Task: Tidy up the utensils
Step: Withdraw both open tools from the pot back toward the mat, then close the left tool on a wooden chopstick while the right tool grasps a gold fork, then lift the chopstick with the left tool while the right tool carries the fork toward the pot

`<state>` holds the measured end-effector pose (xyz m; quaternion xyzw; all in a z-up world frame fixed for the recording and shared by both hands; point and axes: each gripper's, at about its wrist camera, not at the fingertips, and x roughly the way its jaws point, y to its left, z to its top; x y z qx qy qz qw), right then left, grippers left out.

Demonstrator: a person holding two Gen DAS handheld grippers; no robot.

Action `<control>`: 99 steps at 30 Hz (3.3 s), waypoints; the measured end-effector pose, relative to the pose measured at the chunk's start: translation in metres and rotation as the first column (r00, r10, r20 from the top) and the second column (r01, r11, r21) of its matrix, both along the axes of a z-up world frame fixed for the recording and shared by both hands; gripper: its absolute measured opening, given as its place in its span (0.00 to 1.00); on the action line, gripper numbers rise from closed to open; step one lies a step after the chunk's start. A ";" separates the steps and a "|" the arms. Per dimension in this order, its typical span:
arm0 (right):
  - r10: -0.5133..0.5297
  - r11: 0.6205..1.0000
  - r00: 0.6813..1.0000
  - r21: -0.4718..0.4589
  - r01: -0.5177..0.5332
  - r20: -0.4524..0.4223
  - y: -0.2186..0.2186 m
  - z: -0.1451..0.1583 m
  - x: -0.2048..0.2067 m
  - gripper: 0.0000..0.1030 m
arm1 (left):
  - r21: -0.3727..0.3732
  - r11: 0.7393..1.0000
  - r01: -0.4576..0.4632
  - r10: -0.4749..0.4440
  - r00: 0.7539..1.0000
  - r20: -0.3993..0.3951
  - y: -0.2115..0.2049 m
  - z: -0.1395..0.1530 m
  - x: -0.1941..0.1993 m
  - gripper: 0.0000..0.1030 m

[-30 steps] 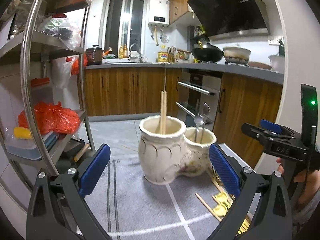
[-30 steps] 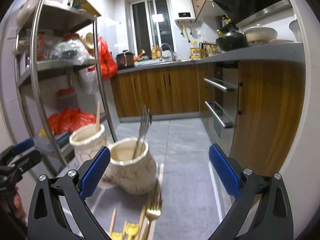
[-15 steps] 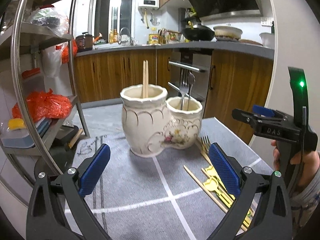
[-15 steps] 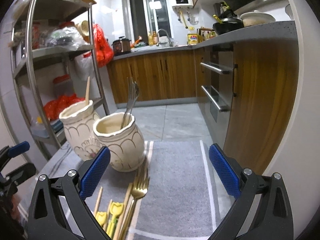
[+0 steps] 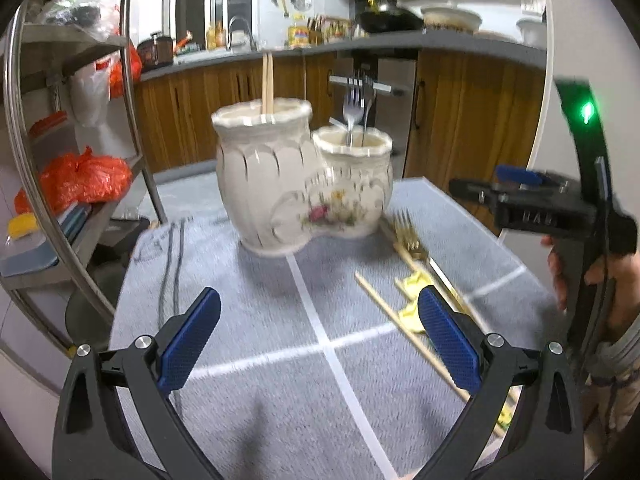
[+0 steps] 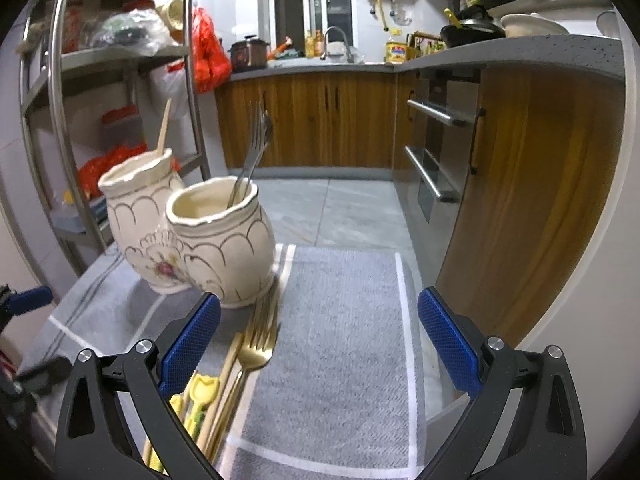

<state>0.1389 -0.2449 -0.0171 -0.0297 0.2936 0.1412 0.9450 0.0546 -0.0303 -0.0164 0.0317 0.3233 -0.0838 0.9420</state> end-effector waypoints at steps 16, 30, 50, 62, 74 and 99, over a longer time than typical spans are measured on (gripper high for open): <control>0.026 1.000 0.996 -0.001 -0.026 -0.089 0.000 -0.013 0.013 0.82 | 0.018 0.998 0.061 -0.057 0.983 -0.173 -0.039 -0.036 0.004 0.75; 0.060 0.998 0.986 0.003 -0.061 -0.156 0.006 -0.024 0.017 0.52 | 0.021 0.998 0.063 -0.057 0.974 -0.219 -0.051 -0.039 0.014 0.47; 0.253 0.967 0.912 0.090 -0.237 -0.324 0.036 -0.047 0.067 0.35 | 0.041 0.974 0.223 -0.205 0.942 -0.265 -0.043 -0.033 0.028 0.11; 0.258 0.966 0.929 0.083 -0.245 -0.266 0.029 -0.035 0.052 0.06 | 0.074 0.965 0.252 -0.222 0.933 -0.284 -0.043 -0.033 0.033 0.10; 0.228 0.972 0.968 0.072 -0.222 -0.104 0.007 0.007 0.016 0.03 | 0.191 0.940 0.282 -0.218 0.929 -0.300 -0.055 -0.031 0.028 0.10; 0.267 0.956 0.959 0.101 -0.276 0.093 -0.003 0.053 -0.020 0.03 | 0.098 0.990 0.105 -0.088 0.982 -0.169 -0.031 -0.037 0.017 0.04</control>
